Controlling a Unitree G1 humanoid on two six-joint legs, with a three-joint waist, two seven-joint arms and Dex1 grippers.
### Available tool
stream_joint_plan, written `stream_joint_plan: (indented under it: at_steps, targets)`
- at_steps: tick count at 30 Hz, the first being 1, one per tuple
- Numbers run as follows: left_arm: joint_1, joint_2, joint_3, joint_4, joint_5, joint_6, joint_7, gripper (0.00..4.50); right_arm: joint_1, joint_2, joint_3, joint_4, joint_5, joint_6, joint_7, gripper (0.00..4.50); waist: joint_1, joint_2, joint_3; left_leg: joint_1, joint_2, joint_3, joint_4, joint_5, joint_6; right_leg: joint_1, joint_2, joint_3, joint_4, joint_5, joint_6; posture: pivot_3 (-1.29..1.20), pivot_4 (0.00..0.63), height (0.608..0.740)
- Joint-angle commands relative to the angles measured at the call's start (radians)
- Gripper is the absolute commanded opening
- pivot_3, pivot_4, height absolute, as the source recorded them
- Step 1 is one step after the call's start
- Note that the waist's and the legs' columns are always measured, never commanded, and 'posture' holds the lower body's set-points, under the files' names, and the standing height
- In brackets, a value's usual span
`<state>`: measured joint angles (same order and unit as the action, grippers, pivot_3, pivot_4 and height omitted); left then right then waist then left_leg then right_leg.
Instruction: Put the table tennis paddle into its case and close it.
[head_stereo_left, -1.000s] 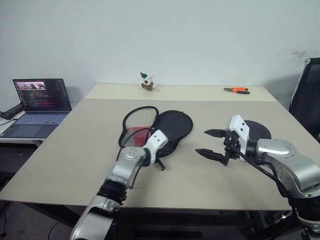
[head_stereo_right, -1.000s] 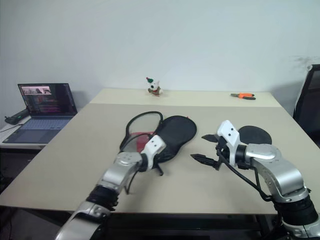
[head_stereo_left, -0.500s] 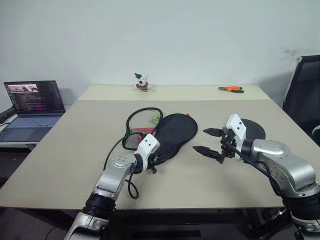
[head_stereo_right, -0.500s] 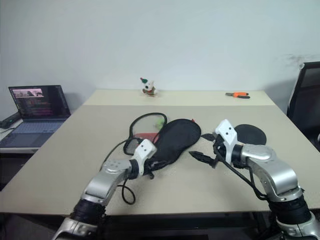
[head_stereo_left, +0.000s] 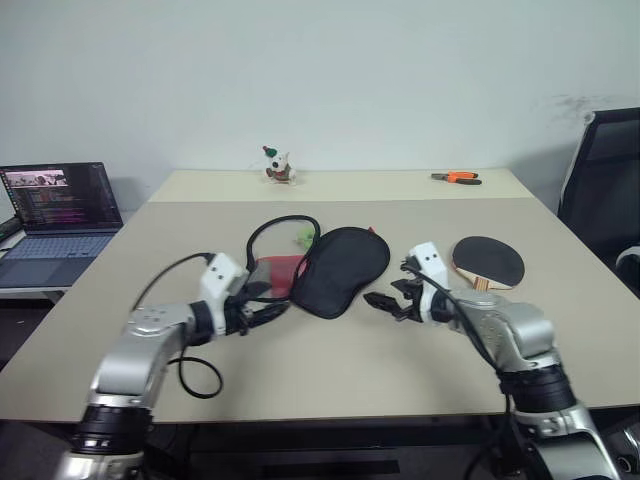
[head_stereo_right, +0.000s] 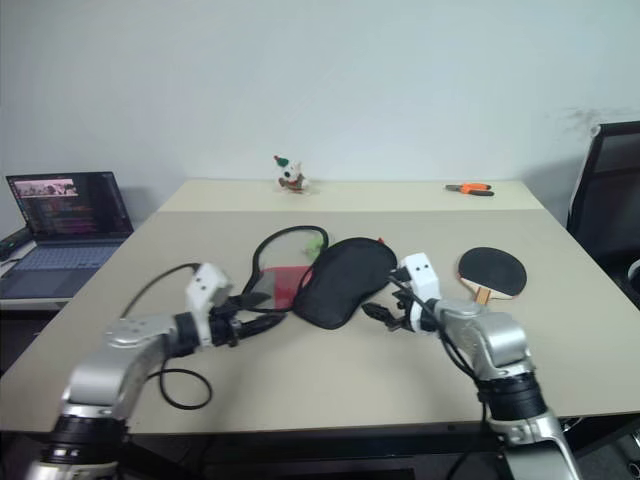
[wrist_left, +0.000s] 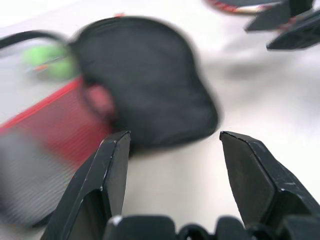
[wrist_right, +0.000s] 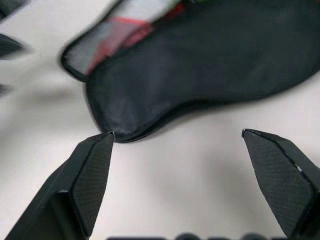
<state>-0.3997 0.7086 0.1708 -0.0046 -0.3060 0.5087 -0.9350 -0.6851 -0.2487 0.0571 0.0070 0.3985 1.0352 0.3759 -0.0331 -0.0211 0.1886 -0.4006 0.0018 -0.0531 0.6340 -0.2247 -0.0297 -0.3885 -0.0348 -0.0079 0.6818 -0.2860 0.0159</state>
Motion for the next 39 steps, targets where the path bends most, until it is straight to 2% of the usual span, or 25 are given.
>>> stream_joint_plan:
  at_steps: [1,8,17,25,27,29,35,39]
  targets:
    - [0.01,0.049,0.066,0.011,-0.02,-0.041,-0.009,3.08,-0.038,0.052,0.014,0.058,-0.044,-0.045,-0.05,4.5,0.003,0.0,0.0,0.0,0.0,0.0,0.0,0.0,0.0,0.0,0.0,0.0,0.0,0.0,0.0,0.0,0.15,0.74]
    - [0.053,0.062,0.084,-0.03,-0.035,-0.033,0.016,3.08,-0.086,0.129,0.045,0.24,-0.111,-0.154,-0.045,4.5,0.005,0.0,0.0,-0.001,-0.005,0.001,-0.001,0.0,0.0,0.0,-0.002,0.0,-0.001,0.0,0.002,0.0,0.15,0.74]
    - [0.067,0.054,0.065,-0.073,-0.052,-0.017,0.036,3.08,-0.16,0.238,0.051,0.422,-0.148,-0.272,-0.032,4.5,-0.007,0.0,0.0,0.001,0.003,0.002,-0.001,0.0,0.0,0.0,0.002,0.001,0.0,0.001,0.0,0.0,0.15,0.74]
    - [0.055,0.053,0.039,-0.074,-0.052,-0.022,0.04,3.08,-0.192,0.268,0.053,0.464,-0.164,-0.31,-0.004,4.5,-0.008,0.0,0.0,0.001,0.008,0.002,-0.003,0.0,0.0,-0.001,0.008,0.001,-0.001,0.002,-0.004,0.0,0.15,0.74]
    - [0.054,0.051,0.034,-0.078,-0.058,-0.022,0.041,3.13,-0.195,0.272,0.036,0.471,-0.164,-0.312,-0.017,4.1,-0.008,0.0,0.0,0.001,0.008,0.003,-0.003,0.0,0.0,-0.001,0.008,0.001,-0.001,0.002,-0.004,0.0,0.15,0.74]
    - [0.05,0.048,0.028,-0.082,-0.063,-0.021,0.041,3.13,-0.197,0.277,0.014,0.478,-0.158,-0.308,-0.026,3.52,-0.008,0.0,0.0,0.001,0.008,0.003,-0.004,0.0,0.0,-0.002,0.008,0.001,-0.001,0.002,-0.004,0.0,0.15,0.74]
    - [0.038,0.041,0.02,-0.085,-0.07,-0.038,0.028,3.13,-0.2,0.264,-0.03,0.479,-0.158,-0.3,-0.049,1.37,-0.006,0.0,0.0,0.001,0.008,0.003,-0.004,0.0,0.0,-0.002,0.008,0.001,-0.001,0.002,-0.005,0.0,0.15,0.74]
    - [-0.013,0.026,-0.017,-0.088,-0.08,-0.03,0.01,3.13,-0.187,0.178,-0.05,0.429,-0.152,-0.229,-0.02,0.02,0.002,0.0,0.0,0.001,0.008,0.003,-0.004,0.0,0.0,-0.002,0.011,0.001,-0.002,0.002,-0.005,0.0,0.15,0.74]
